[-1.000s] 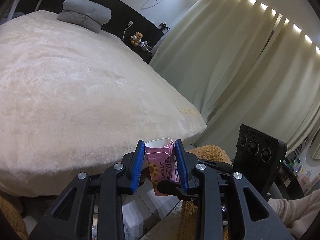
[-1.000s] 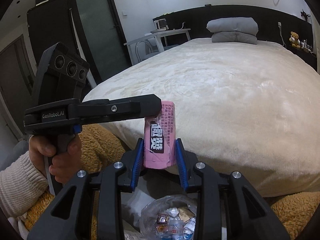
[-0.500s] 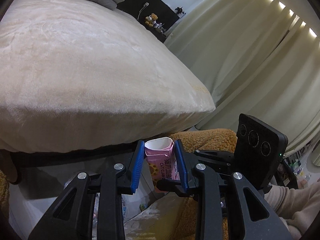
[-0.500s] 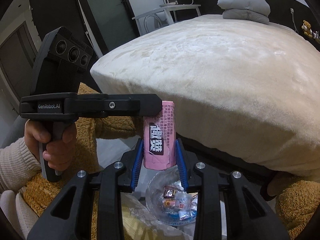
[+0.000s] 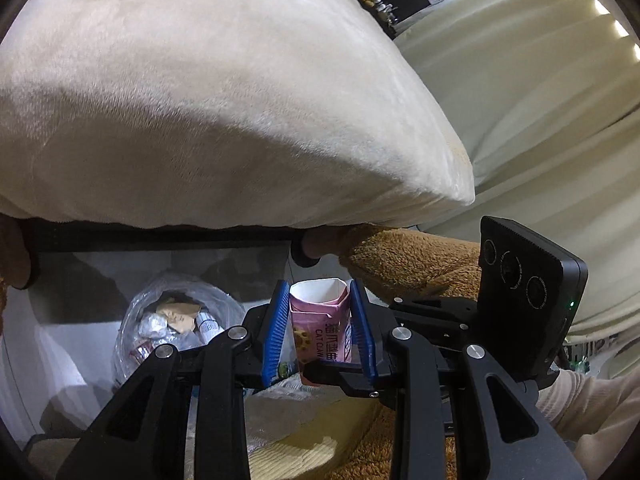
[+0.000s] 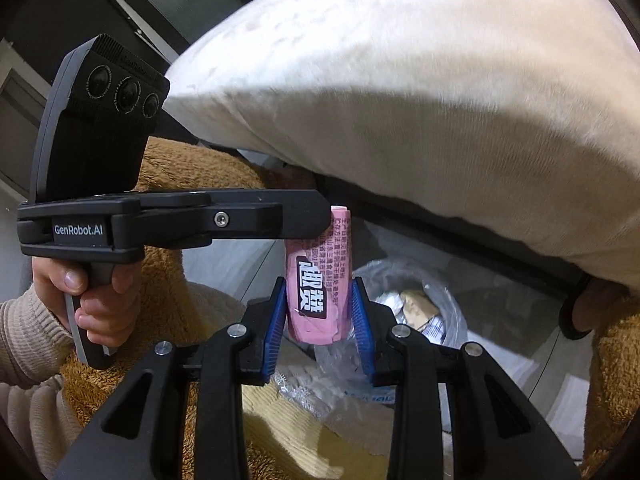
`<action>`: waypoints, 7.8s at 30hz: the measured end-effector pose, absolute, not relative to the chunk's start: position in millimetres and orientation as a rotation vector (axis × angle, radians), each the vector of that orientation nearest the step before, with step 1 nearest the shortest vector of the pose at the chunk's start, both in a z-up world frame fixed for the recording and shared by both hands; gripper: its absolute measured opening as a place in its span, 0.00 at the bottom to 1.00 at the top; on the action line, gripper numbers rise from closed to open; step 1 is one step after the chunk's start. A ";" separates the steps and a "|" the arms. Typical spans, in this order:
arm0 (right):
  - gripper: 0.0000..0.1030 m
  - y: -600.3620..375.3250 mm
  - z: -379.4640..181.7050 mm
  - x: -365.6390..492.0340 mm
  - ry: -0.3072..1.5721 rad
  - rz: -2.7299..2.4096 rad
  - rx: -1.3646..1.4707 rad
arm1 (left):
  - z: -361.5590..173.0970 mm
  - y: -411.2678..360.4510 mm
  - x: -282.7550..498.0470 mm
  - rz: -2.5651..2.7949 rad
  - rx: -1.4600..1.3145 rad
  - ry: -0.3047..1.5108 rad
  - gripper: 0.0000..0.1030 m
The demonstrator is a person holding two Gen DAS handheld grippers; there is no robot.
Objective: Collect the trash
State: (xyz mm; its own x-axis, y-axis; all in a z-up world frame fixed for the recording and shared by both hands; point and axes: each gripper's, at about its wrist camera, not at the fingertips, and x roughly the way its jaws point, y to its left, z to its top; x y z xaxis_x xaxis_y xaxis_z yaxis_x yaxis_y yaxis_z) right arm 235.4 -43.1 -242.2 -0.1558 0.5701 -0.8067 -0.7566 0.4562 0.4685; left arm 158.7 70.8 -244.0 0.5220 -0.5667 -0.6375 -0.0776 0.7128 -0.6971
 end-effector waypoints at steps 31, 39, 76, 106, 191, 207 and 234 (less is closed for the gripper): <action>0.48 -40.5 -319.5 260.6 1.753 0.960 -0.189 | -346.7 77.3 180.6 -0.100 -0.938 1.462 0.54; 0.48 -42.1 -314.2 264.5 1.751 0.941 -0.174 | -348.5 84.8 181.0 -0.047 -0.934 1.480 0.54; 0.48 -117.9 -128.7 199.1 0.736 0.867 -0.125 | -161.3 61.6 111.0 0.006 -0.325 0.786 0.54; 0.48 -120.8 -15.7 305.8 0.496 0.797 -0.096 | -27.4 89.3 149.8 -0.039 -0.142 0.455 0.68; 0.95 -71.9 -81.2 341.0 0.484 0.810 -0.191 | -56.3 89.5 182.5 -0.041 -0.082 0.455 0.94; 0.95 -71.7 -81.9 345.6 0.510 0.799 -0.184 | -58.5 92.7 183.8 -0.032 -0.106 0.464 0.94; 0.95 -64.7 -91.0 351.3 0.544 0.776 -0.214 | -60.0 94.0 184.8 -0.043 -0.098 0.466 0.94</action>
